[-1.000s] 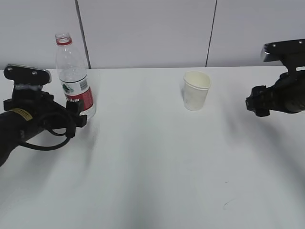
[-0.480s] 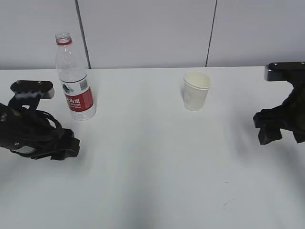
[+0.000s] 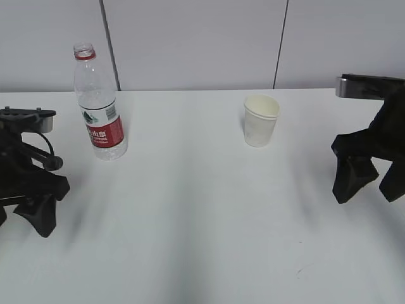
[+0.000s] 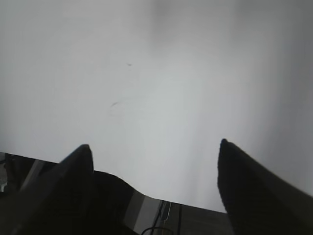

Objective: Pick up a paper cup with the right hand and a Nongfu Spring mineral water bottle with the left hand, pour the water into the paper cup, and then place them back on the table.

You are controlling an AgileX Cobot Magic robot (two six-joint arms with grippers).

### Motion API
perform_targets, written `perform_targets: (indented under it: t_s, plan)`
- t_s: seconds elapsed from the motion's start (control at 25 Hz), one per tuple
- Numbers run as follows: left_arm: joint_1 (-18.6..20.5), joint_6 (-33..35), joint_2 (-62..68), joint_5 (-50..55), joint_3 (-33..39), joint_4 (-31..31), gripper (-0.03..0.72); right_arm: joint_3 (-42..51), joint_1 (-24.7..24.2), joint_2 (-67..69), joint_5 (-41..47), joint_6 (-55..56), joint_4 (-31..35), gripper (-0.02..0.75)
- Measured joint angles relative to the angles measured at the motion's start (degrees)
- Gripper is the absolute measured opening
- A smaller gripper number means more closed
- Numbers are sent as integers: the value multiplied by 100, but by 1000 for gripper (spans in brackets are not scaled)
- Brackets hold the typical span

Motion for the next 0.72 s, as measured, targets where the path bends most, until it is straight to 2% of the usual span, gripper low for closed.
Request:
perform_targets:
  t_s: [0.16,0.36,0.72]
  plan:
    - [6,-180,0,733,-381,210,502,-112,0,0,285,-9,3,588]
    - [6,-371,0,822,-637,293,502,-119,0,0,330,-9,-8,588]
    - [6,-578,-13,863,-642,308,501,-119,0,0,330,-20,-44,588]
